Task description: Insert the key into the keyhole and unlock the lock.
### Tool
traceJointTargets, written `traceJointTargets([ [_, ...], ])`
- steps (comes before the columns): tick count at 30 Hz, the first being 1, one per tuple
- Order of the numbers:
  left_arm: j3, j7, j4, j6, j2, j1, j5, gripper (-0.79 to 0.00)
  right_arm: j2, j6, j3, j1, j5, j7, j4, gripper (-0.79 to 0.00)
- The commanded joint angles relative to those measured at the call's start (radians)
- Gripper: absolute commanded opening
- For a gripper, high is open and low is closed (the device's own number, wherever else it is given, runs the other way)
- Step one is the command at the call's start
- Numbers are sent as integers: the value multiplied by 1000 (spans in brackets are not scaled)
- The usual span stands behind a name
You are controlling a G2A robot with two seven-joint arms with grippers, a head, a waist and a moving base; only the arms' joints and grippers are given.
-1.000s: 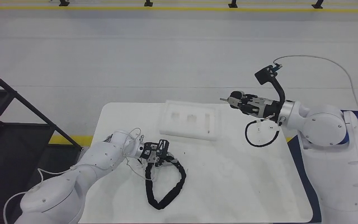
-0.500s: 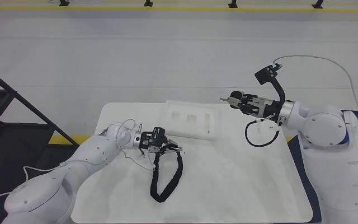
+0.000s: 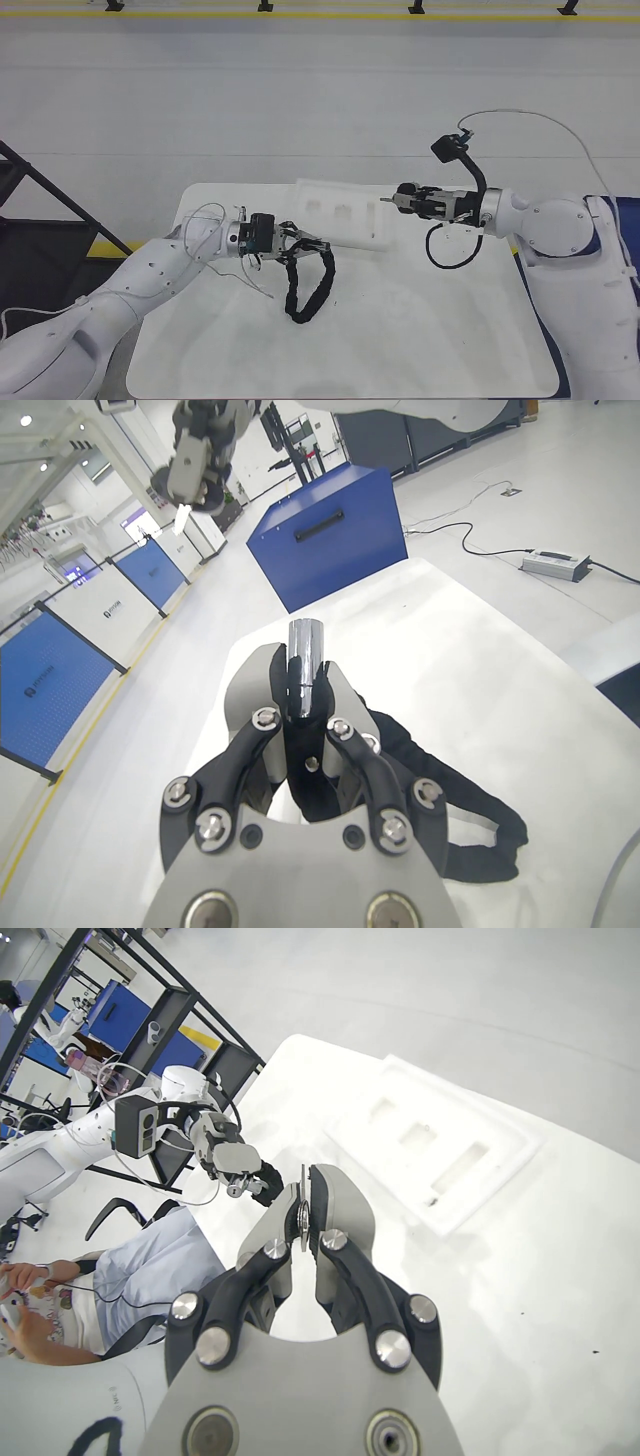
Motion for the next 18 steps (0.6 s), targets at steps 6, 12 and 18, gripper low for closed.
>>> traceJointTargets([
  [6,-81,-41,-127,77,37,33,16,-785,-2,49,-29,38,97,21,52,-785],
  [12,-143,-72,-230,135,61,71,36,-785,-1,52,-28,51,145,25,76,-785],
  [18,-153,-76,-244,143,65,77,38,-785,-1,52,-28,51,145,25,76,-785],
])
